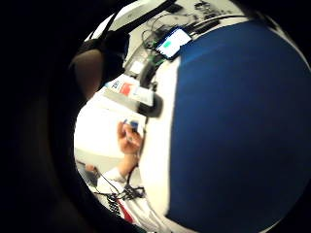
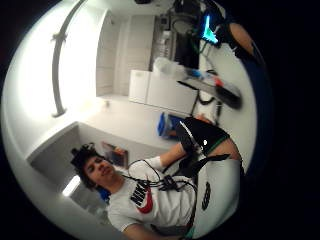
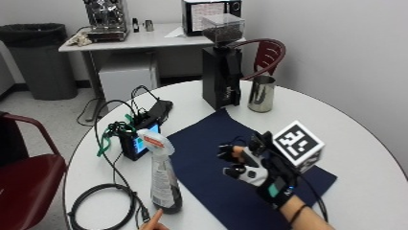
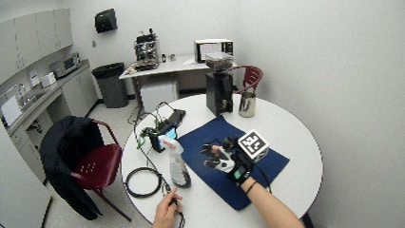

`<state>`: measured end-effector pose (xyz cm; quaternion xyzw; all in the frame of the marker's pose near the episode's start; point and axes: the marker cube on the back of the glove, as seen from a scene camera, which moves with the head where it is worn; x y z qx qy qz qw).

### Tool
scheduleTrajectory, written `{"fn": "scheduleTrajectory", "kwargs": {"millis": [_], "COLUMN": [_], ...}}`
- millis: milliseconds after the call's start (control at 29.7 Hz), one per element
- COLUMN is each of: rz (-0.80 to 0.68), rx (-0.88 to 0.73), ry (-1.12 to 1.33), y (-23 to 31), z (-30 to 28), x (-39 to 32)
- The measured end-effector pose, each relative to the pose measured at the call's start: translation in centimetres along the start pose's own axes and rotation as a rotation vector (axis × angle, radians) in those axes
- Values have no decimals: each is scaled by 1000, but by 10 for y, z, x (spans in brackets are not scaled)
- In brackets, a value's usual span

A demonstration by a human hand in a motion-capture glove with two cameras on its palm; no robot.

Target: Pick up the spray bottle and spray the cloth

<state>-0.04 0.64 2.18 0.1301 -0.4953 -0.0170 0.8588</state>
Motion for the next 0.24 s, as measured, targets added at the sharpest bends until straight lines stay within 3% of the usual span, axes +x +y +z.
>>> {"fn": "scheduleTrajectory", "kwargs": {"millis": [236], "rz": [2], "rx": [166], "ry": [138], "y": [61], "z": [-66], "x": [-2]}}
